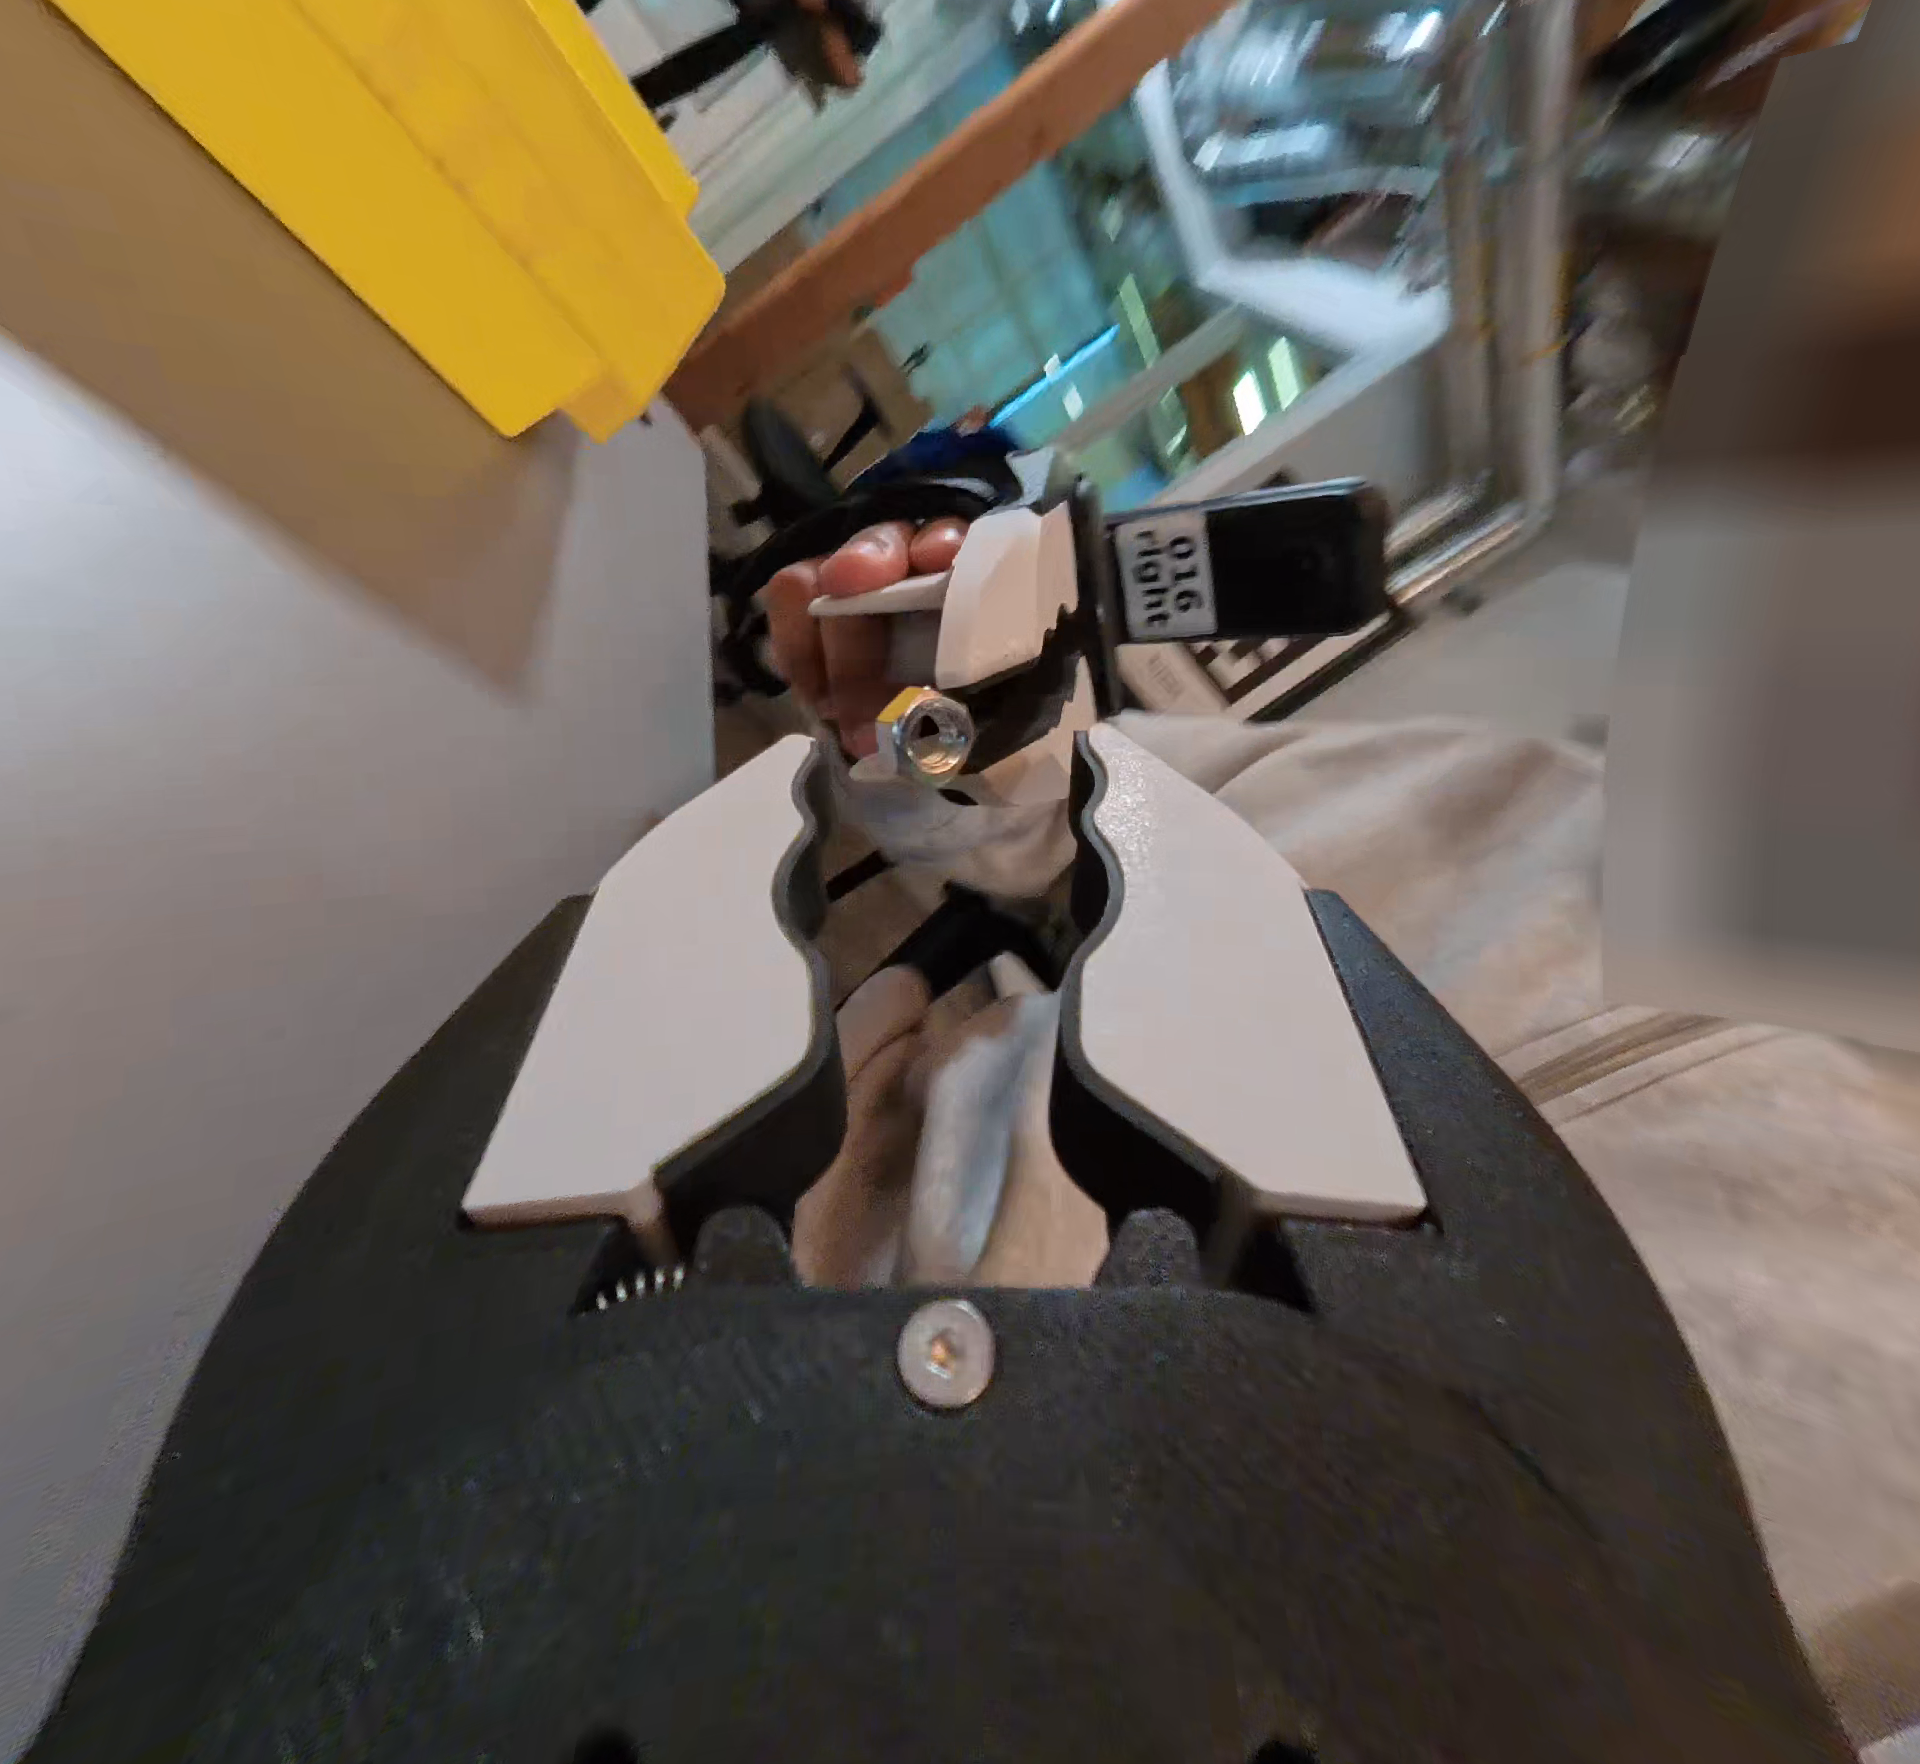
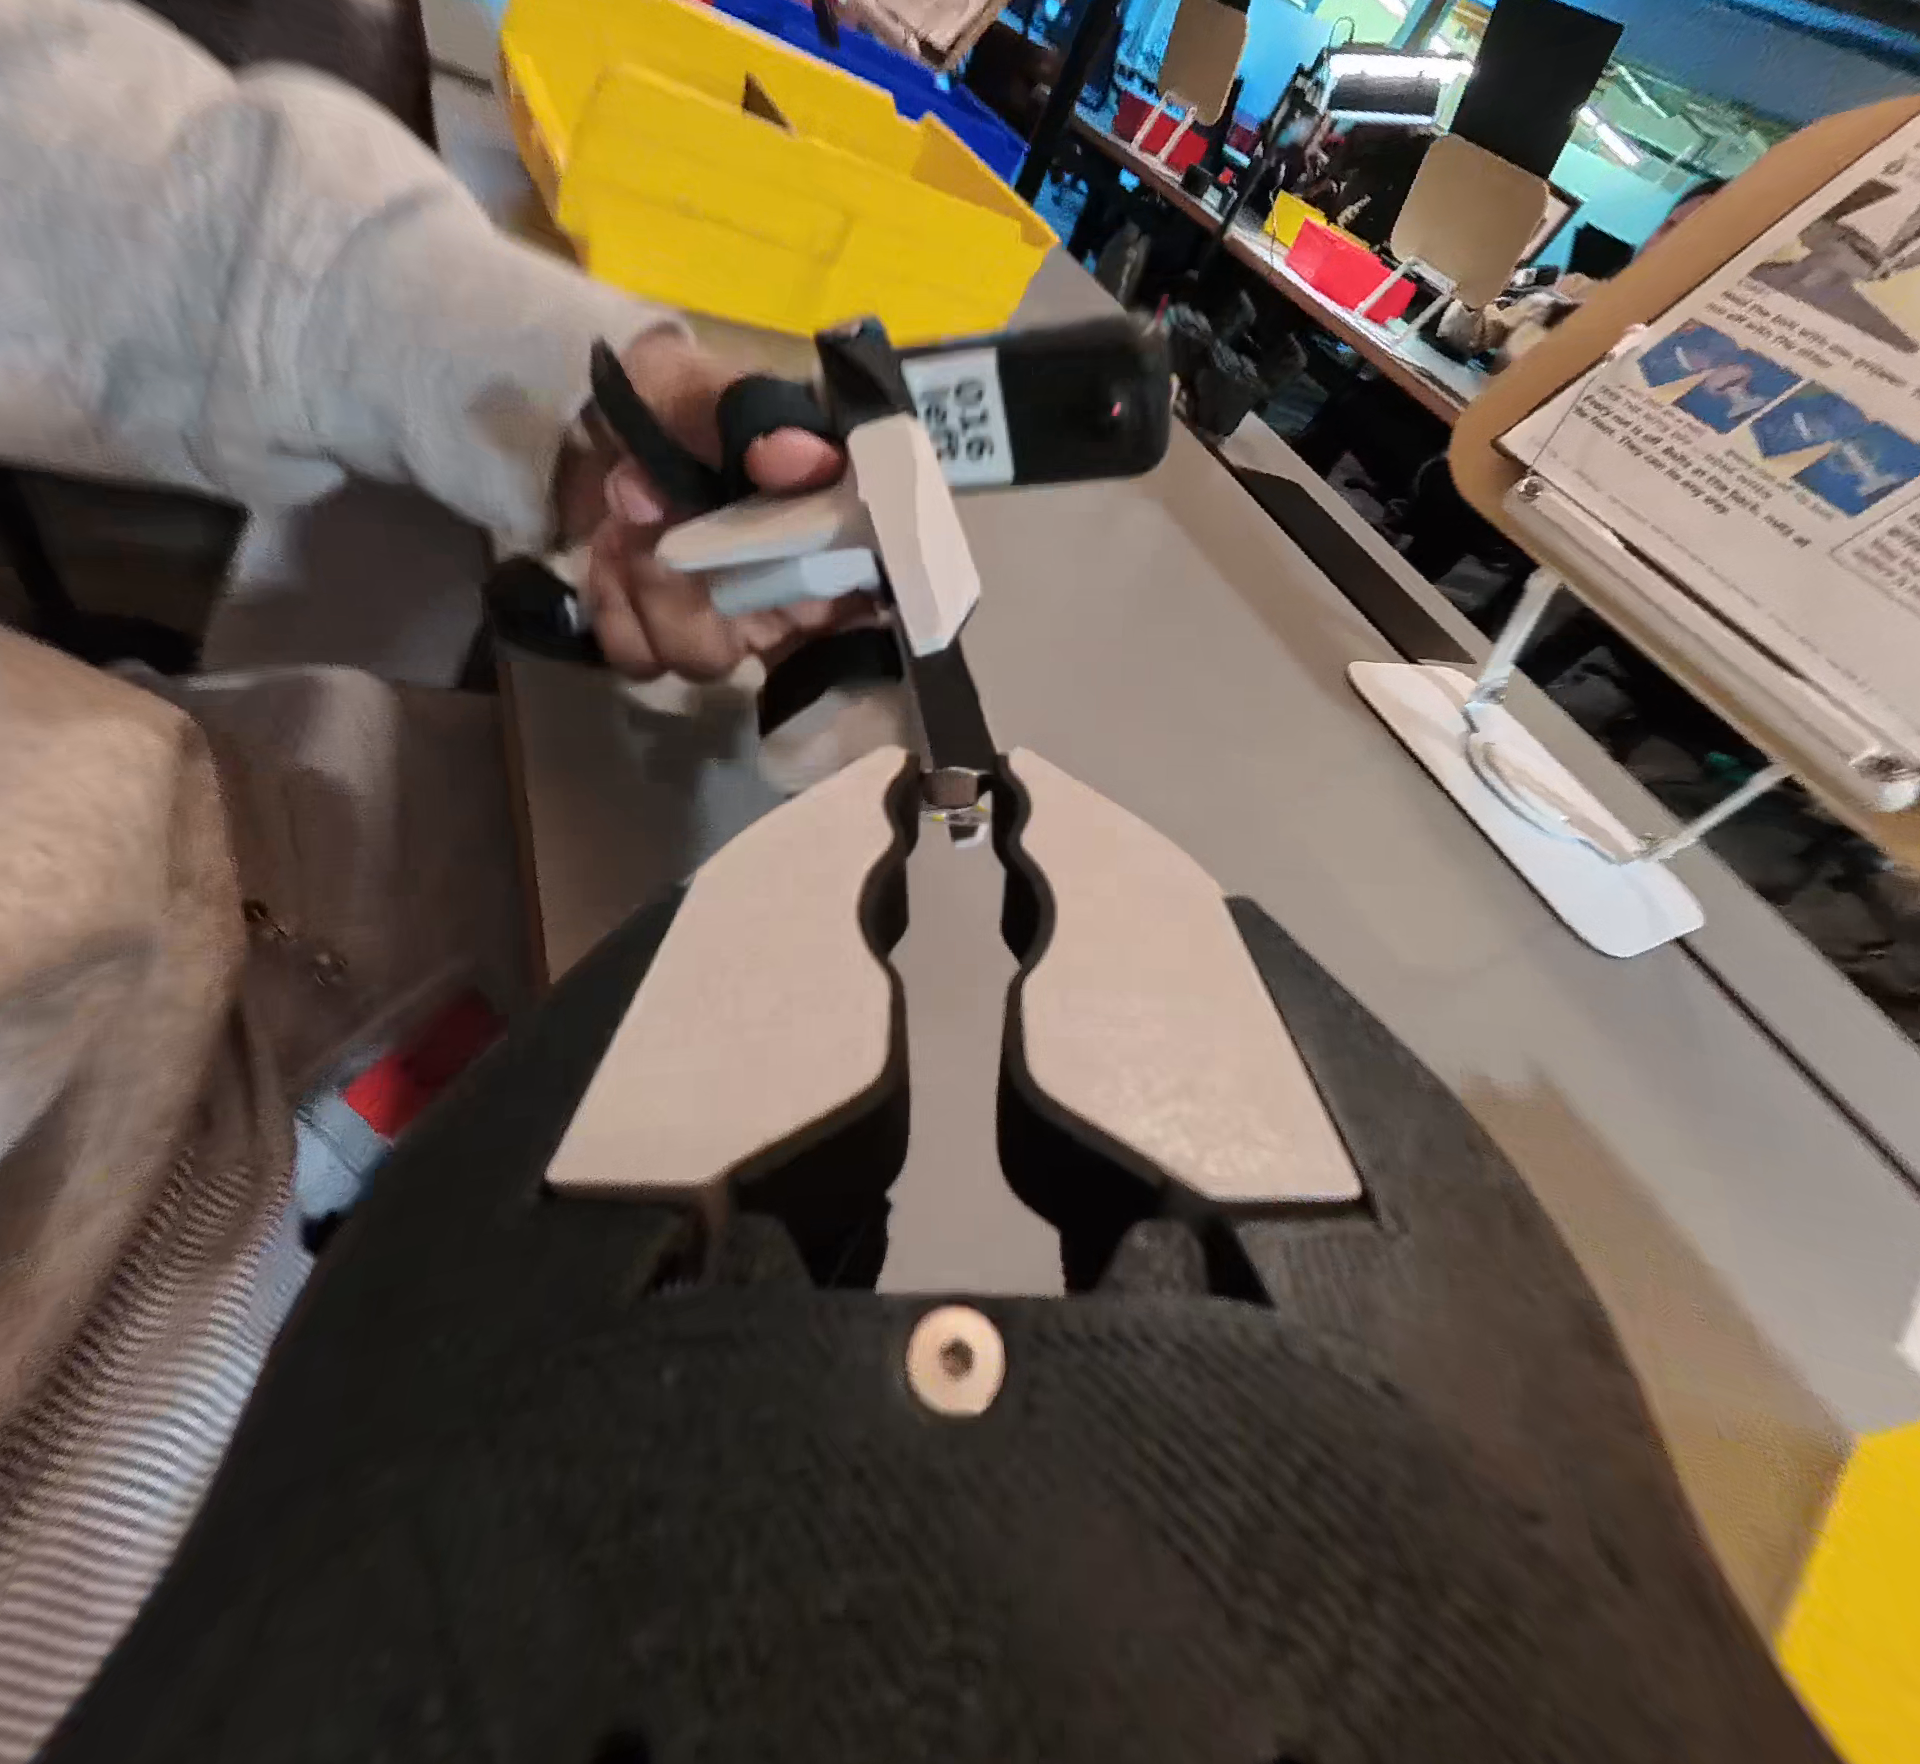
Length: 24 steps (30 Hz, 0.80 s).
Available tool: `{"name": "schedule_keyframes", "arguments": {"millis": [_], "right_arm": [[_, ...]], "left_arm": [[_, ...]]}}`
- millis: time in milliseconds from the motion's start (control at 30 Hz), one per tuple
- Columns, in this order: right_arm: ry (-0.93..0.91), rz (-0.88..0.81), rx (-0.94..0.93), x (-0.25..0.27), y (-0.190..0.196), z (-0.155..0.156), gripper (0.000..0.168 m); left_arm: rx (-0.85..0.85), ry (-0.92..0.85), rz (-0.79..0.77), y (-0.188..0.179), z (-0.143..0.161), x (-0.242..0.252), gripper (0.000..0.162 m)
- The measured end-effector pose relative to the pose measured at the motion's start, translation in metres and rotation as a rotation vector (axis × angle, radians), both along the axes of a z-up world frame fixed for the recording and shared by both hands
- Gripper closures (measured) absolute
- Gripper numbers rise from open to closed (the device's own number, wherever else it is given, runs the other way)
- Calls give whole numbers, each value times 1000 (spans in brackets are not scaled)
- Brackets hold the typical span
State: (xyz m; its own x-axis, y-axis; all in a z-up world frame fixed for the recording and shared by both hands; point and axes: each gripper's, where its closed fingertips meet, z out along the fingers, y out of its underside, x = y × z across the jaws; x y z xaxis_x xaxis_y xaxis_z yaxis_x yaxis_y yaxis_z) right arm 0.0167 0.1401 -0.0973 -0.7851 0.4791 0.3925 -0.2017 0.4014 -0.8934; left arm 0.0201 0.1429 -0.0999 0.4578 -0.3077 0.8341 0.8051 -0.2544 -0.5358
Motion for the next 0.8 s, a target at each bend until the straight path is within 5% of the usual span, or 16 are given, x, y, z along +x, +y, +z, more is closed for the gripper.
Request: {"name": "schedule_keyframes", "arguments": {"millis": [33,167,367,800], "right_arm": [[-27,19,-49,1,0,3,155],[-117,71,-221,0,0,14,155],[-128,84,-221,-2,-1,11,155],[-114,97,-177,0,-6,6,156]], "left_arm": [[26,-55,-5,-1,1,0,117],[83,-115,-28,0,7,4,129],[108,-169,30,-3,6,-5,153],[108,-219,22,-3,1,-5,153]]}}
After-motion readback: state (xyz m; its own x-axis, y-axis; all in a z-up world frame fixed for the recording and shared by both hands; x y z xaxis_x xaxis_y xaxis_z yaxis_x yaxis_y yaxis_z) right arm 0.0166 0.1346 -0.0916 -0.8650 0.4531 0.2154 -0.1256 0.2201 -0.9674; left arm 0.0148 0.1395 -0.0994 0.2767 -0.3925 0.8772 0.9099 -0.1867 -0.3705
